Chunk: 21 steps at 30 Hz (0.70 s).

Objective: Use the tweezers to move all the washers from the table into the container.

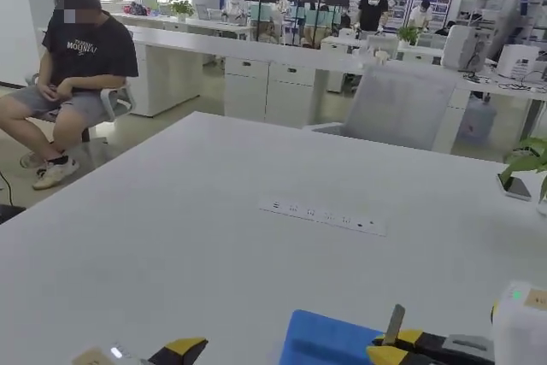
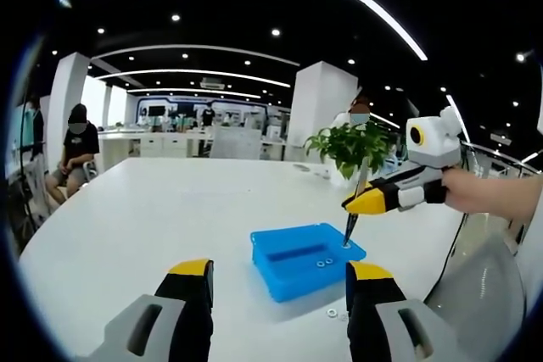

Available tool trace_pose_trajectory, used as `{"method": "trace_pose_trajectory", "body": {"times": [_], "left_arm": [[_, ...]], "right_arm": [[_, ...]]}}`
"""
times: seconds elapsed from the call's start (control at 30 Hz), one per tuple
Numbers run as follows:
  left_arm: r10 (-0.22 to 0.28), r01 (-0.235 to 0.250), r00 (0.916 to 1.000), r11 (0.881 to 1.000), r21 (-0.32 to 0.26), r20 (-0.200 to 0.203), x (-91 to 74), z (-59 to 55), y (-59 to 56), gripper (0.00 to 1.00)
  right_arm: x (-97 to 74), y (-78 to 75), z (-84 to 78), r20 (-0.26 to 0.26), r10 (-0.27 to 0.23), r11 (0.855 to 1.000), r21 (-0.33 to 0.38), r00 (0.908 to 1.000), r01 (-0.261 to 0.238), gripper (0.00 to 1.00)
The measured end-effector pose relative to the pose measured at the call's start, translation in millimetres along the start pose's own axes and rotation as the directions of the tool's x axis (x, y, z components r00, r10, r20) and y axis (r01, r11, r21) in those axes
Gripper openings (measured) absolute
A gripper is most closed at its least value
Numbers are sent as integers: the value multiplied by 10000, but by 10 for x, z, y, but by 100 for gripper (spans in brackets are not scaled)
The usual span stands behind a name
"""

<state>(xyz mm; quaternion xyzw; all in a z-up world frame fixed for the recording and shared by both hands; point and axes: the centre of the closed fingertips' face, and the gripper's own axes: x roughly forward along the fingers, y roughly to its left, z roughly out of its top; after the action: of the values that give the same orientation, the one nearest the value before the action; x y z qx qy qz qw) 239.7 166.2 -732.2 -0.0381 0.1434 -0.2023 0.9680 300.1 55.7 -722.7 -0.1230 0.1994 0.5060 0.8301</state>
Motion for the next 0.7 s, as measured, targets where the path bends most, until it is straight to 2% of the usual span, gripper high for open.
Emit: {"method": "trace_pose_trajectory", "body": {"times": [0.2,0.43,0.47,0.53,0.63,0.67,0.7], "left_arm": [[102,-103,9999,9999,24,81,-20,12,20,63],[63,-65,9999,10000,74,148,-32,19,17,63],[58,-59,9998,9999,82,176,-35,23,17,63],[58,-60,9998,9999,81,201,-37,27,20,63],[32,-34,9997,10000,86,233,-38,32,18,63],[21,-24,9997,9999,97,245,-40,35,14,63],[-15,11,9993,9999,123,364,-43,58,3,62]], "right_arm": [[81,-121,63,-4,5,9999,164,10000,-5,3],[140,-288,102,206,-18,9951,987,9998,-2,3],[149,-323,89,115,-107,9944,1049,9999,95,3],[171,-371,38,-191,-240,9972,705,9995,253,3],[246,-426,-93,-614,-169,9983,545,9980,202,3],[267,-441,-156,-896,-157,9981,582,9959,210,3],[284,-448,-161,-897,-184,9982,553,9958,234,3]]}}
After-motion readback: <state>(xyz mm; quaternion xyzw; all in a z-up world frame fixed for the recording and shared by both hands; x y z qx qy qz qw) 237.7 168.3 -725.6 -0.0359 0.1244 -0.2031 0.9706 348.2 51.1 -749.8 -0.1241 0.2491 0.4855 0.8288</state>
